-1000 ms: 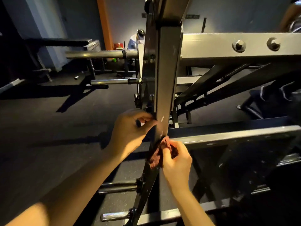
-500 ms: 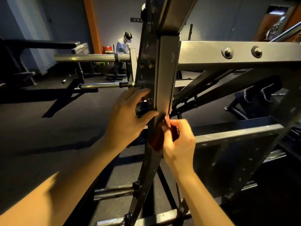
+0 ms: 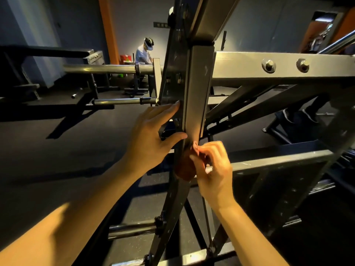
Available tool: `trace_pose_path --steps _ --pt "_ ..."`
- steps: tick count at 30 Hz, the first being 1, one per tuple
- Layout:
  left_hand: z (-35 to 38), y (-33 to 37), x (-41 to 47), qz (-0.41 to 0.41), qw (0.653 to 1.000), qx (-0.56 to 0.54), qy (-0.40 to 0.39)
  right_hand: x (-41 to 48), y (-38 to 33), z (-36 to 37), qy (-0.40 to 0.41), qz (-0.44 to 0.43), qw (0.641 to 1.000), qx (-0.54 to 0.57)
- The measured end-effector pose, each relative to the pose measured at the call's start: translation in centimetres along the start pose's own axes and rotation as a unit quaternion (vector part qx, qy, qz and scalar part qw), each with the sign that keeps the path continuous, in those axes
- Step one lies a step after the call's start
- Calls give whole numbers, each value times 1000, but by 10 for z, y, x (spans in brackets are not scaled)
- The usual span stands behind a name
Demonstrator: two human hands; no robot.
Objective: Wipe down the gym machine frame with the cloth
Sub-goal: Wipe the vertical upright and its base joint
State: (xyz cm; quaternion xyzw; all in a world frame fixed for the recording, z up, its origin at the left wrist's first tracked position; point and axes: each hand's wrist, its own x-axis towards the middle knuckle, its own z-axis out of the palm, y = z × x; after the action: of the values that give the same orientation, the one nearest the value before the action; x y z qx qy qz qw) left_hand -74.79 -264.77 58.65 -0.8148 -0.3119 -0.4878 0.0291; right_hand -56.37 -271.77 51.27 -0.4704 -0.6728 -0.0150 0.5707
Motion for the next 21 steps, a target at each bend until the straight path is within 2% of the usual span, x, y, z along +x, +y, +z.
trace_pose_path --steps 2,4,7,10,12,14,16,18,21 --pt "-1 -1 1 -9 1000 -13 -11 -30 13 3 -80 19 996 -15" --pt "0 -2 1 -13 1000 -11 -20 -41 19 0 -127 7 991 -46" --pt "1 -2 0 -16 1000 -6 -22 2 4 -11 -85 -69 993 -36" --pt "-1 1 0 -37 999 -33 0 44 -16 -20 -15 -92 995 -34" --pt "-2 3 0 -34 998 -47 11 31 -9 -19 -42 -77 996 -30" --pt "-2 4 -1 -38 997 -63 11 3 5 -16 -114 -60 990 -55" --pt "-3 3 -1 -44 997 -67 1 -7 12 -16 -135 -58 986 -73" --pt "-4 4 0 -48 997 -59 3 13 5 -20 -89 -72 992 -47" --pt "-5 9 1 -61 996 -67 9 62 -20 -29 35 -93 994 -49"
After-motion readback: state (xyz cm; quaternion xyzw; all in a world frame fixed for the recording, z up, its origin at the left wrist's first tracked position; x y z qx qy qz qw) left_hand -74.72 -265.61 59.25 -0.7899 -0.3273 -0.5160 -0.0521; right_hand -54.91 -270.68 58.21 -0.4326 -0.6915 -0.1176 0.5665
